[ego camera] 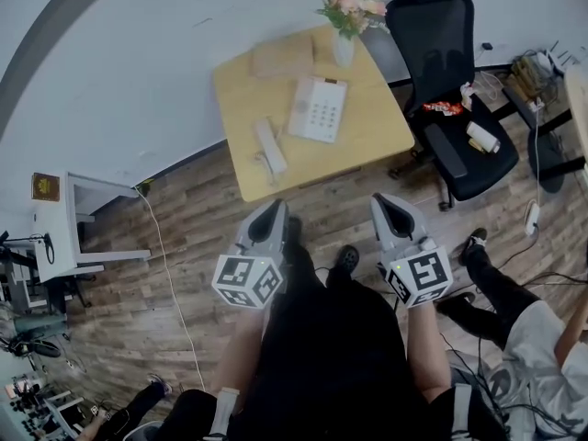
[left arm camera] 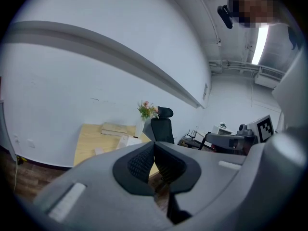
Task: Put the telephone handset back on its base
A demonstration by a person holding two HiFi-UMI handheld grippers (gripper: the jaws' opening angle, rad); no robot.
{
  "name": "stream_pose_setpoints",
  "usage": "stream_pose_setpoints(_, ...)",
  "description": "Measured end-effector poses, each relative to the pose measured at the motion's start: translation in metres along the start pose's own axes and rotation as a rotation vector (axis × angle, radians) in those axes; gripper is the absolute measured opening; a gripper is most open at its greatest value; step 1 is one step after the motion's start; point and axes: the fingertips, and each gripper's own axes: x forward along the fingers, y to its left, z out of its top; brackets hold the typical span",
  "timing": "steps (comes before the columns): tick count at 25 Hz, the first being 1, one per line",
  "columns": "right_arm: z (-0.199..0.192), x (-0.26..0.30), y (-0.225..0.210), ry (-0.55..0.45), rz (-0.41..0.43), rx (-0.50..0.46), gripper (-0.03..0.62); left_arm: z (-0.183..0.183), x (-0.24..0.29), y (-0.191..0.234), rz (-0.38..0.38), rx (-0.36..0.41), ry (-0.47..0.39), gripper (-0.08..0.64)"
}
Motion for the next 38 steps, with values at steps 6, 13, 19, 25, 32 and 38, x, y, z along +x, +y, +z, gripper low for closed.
stream_pose_setpoints(6, -0.006, 0.002, 0.000, 0.009, -0.006, 0.018, 0.003, -0.005, 0.005, 0.003, -0.010, -0.003, 0.017, 0.009)
stream_pose_setpoints(13, -0.006, 0.018, 0.001, 0.027, -0.006, 0.021, 0.003, -0.005, 0.016, 0.020, -0.007, -0.007, 0.025, 0.009)
stream_pose_setpoints(19, 0.001, 0.047, -0.004, 0.044, 0.004, 0.001, 0.003, 0.001, 0.033, 0.045, 0.012, -0.026, 0.022, 0.011)
stream_pose_setpoints(25, 0.013, 0.081, -0.012, 0.058, 0.018, -0.017, 0.003, 0.011, 0.059, 0.071, 0.030, -0.040, 0.024, 0.011)
stream_pose_setpoints(32, 0.022, 0.123, -0.028, 0.083, 0.026, -0.022, 0.003, 0.018, 0.099, 0.099, 0.036, -0.062, 0.044, 0.011)
stream_pose_setpoints(38, 0.030, 0.160, -0.044, 0.106, 0.024, -0.028, 0.003, 0.030, 0.133, 0.124, 0.031, -0.070, 0.052, 0.011)
